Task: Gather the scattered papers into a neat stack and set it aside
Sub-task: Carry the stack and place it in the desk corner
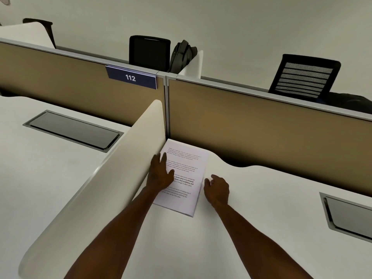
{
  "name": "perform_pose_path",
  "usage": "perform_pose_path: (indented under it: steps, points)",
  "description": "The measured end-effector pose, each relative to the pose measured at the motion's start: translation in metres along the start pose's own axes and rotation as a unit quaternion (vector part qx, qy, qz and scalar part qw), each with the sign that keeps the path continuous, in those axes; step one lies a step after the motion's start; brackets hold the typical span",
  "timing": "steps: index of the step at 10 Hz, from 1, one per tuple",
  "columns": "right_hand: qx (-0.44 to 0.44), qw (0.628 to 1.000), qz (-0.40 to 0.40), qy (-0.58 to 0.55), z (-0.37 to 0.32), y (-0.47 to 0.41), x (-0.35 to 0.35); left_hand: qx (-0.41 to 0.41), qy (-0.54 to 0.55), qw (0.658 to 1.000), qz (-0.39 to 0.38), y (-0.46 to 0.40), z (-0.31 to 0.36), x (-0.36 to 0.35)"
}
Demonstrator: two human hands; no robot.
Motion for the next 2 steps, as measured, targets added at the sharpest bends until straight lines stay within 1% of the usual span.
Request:
perform_pose_path:
  steps: [1,2]
  points:
    - [0.035,0.998,0.013,0.058,0.009,0.013,0.029,-0.087,-0.062,0.994,0.023,0.02,0.027,-0.001]
    - [0.075,0.987,0.047,0.131,0.015,0.031,0.063,-0.155,-0.112,0.98,0.051,0.045,0.061,-0.004]
Point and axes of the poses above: each hand's wrist, its own y-axis away from the middle knuckle, its own x-axis out of the back of the hand, z = x × y, the point moved 4 cm from there along -y, towards the middle knuckle, and after that the axes turned 10 degrees about -z, right-handed, at the moved point
